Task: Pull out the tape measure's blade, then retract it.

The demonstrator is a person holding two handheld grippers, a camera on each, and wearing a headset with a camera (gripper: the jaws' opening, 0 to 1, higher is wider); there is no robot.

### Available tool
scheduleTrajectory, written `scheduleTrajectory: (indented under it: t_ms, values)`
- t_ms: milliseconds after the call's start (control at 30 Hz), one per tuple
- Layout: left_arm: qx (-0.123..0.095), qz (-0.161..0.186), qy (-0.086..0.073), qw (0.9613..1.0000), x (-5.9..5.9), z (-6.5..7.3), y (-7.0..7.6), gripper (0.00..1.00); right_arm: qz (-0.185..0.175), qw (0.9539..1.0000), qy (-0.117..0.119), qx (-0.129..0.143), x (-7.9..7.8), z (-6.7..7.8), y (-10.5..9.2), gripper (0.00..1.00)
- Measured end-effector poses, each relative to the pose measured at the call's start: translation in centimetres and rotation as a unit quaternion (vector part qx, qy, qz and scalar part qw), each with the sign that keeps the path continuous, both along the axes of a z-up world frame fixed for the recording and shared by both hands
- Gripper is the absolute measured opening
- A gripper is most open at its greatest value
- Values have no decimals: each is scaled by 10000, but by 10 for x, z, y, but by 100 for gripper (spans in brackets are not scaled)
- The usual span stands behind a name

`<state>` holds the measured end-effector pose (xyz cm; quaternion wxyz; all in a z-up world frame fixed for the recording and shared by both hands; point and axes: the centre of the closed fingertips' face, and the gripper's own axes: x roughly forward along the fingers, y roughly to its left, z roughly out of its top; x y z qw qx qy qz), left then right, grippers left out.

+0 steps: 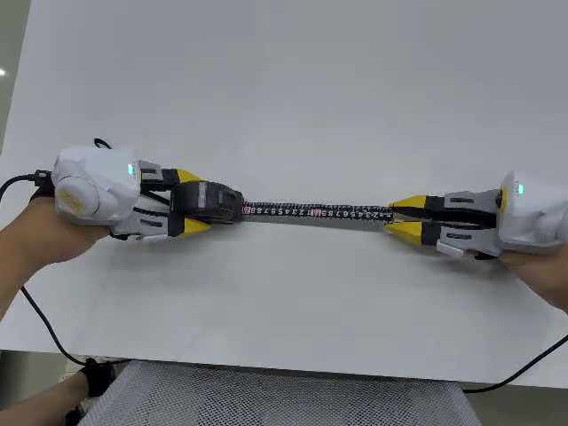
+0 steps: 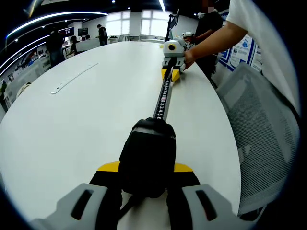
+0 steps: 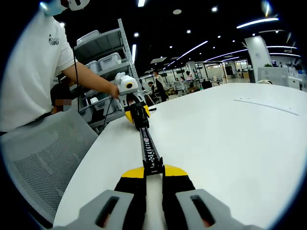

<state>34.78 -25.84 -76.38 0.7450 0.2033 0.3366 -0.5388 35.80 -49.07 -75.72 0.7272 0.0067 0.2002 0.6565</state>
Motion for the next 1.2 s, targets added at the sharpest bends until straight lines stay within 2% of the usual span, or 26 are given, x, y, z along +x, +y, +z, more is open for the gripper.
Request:
scheduleTrajectory:
  t_ms: [1200]
  values:
    - [89, -20, 60, 9999, -2, 0, -1, 32, -209, 9997, 107, 113, -1, 4, -34, 9]
